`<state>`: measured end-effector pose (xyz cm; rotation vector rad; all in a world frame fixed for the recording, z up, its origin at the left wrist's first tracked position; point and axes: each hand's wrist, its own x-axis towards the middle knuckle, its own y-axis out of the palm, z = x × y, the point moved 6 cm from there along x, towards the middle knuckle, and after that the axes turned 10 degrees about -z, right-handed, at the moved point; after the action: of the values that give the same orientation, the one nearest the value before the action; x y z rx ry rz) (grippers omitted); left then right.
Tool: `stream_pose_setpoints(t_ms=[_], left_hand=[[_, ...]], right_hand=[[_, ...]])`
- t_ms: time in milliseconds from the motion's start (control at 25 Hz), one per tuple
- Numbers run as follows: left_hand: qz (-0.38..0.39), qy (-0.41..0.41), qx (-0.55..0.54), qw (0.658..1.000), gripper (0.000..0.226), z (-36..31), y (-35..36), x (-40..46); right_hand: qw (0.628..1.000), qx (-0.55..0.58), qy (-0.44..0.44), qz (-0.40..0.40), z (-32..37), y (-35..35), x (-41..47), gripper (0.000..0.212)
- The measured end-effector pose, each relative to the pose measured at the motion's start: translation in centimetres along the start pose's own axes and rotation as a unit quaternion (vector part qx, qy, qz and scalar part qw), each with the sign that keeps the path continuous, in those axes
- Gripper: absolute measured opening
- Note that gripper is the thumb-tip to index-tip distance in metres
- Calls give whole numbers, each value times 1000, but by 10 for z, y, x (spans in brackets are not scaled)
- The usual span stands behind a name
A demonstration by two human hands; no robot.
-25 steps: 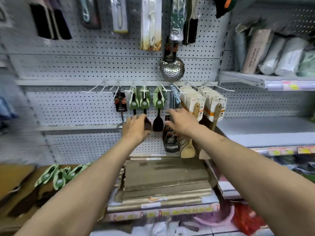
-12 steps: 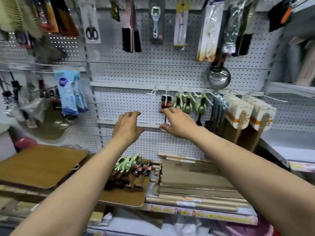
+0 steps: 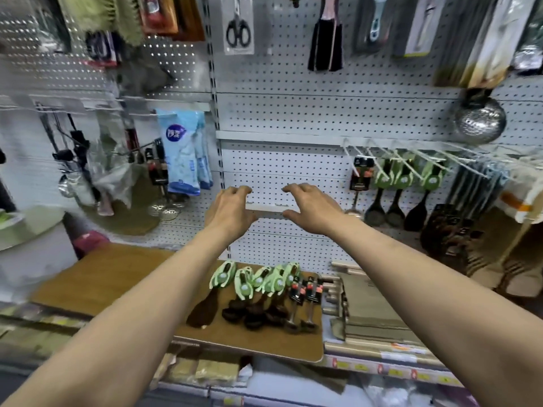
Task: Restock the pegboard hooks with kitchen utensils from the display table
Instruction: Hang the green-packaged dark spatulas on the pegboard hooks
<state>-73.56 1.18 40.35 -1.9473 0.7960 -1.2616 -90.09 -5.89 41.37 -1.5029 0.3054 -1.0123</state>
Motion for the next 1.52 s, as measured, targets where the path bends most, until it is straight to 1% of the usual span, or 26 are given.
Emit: stream_pose_setpoints(t_ms=[160,280,400,560,640,800,920,1040,1120,1200,1360,1440,1520], left_hand=[[29,-4,-8,1000,63,52,33,21],[62,-28,-23,997,63,89,79,36],[95,-62,-30,993,64,129,136,51],[142,-132,-48,980,60,187,211,62],[160,-172,-61,970,58,222,252,58],[184,-232,-94,950,51,287,319,39],[217,-276,-92,932,51,338,368,23],[254,-306,-110,911,53,387,416,2],[259,-318,-131,903,54,407,431,-5],[257,-321,-148,900,51,414,434,-7],[259,-335,-184,887,48,429,436,-14],[265,-330,-187,887,46,435,439,-17],[269,-325,-185,888,45,439,441,-17]], right_hand=[[999,11,33,24,20,48,33,60],[997,6,43,63,19,102,56,59],[992,13,53,114,9,172,81,59],[981,40,58,183,-2,274,118,56],[971,56,70,220,-4,330,130,53],[951,101,117,268,7,430,132,48],[920,152,187,308,25,508,123,42],[866,233,307,318,45,571,112,41],[835,261,367,318,58,605,107,41],[813,265,410,316,68,635,104,42],[776,238,511,284,75,676,99,52],[758,224,546,277,75,685,97,48],[750,209,567,269,74,689,96,41]])
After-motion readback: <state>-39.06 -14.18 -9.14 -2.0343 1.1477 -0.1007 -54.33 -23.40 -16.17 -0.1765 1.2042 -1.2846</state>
